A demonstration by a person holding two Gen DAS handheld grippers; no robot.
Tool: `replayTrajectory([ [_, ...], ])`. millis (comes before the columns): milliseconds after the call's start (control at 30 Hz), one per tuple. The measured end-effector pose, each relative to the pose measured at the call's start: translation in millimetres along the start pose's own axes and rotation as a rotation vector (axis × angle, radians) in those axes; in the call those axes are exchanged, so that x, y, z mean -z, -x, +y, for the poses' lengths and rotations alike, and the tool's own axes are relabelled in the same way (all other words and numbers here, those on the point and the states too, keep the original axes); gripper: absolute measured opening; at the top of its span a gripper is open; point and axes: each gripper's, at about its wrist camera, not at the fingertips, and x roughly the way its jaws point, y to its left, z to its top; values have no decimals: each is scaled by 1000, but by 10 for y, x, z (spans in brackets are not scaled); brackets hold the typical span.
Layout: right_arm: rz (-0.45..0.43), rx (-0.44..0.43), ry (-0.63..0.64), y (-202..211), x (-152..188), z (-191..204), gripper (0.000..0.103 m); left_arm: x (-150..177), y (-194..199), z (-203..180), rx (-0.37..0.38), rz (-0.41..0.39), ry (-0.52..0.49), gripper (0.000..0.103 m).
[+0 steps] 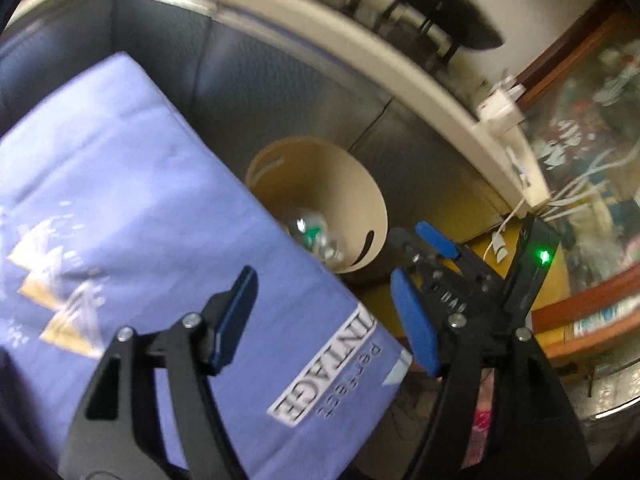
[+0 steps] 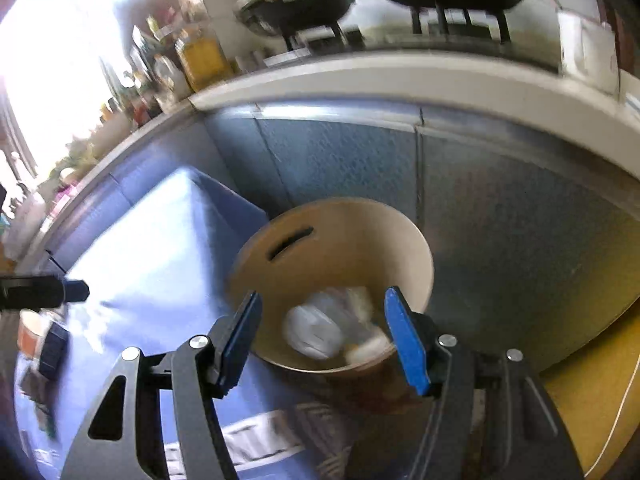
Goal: Collect trash
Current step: 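Release the bottle and sponge pack into the bin, return both grippers to the table, then grasp the white milk carton with the right gripper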
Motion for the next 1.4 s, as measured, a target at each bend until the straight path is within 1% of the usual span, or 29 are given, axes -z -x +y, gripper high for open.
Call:
replayTrajectory([
  [33,-17,-18,0,57,-13,52,62,143,194,29,-12,-40,-12,67],
  [100,-46,-66,0,163,-28,203,62,373,454,131,-29,-95,-18,67],
  [133,-51,-88,2,180,-35,289,62,567,647,227,-38,-127,-10,67],
  [233,-44,-162,28,194,-20,621,62,1024,1118,561,-67,-194,35,67],
  [300,-21,-210,53,148,6,882,62,1424,1477,839,-117,-245,83,67],
  [333,-4,-234,63,115,27,1011,62,1675,1696,1021,-157,-273,120,67],
  [367,22,-267,75,62,72,1186,62,1855,1887,1169,-188,-291,150,67],
  [433,58,-304,94,0,161,1435,62,2286,2263,1467,-280,-333,227,67],
  [500,108,-355,130,-70,290,1780,62,2641,2557,1697,-352,-360,281,67],
  [533,133,-378,150,-109,359,1945,62,2860,2708,1817,-417,-372,314,67],
  [600,192,-428,192,-182,528,2328,62,3095,2887,1950,-508,-389,353,67],
  [667,266,-487,221,-285,709,2700,62,3334,2998,2077,-568,-410,391,67],
  [733,315,-517,241,-349,861,2970,62,3490,3055,2227,-578,-423,422,67],
  [767,329,-519,250,-387,921,3105,62,3548,3030,2269,-570,-428,443,67],
  [833,339,-495,260,-530,958,3411,62,3598,3021,2340,-541,-433,463,67],
  [867,344,-484,244,-614,937,3527,62,3622,2983,2373,-527,-434,468,67],
  [967,379,-455,150,-914,841,3887,62,3692,2953,2445,-504,-444,470,67],
  [1033,398,-418,138,-1057,811,4051,62,3641,2935,2426,-479,-453,466,67],
  [1067,412,-389,147,-1140,816,4165,62,3613,2925,2407,-477,-455,461,67],
  [1133,411,-363,169,-1186,847,4281,68,3597,2899,2367,-488,-455,451,67],
  [1167,398,-337,190,-1188,856,4356,69,3579,2890,2370,-489,-453,448,67],
  [1200,395,-330,213,-1179,866,4401,69,3580,2879,2360,-489,-451,446,67],
  [1267,405,-330,260,-1182,909,4475,69,3584,2851,2353,-489,-447,443,67],
  [1333,424,-332,265,-1149,930,4428,68,3586,2810,2343,-481,-440,447,67],
  [1400,451,-352,281,-1128,961,4418,68,3579,2750,2298,-460,-434,445,67],
])
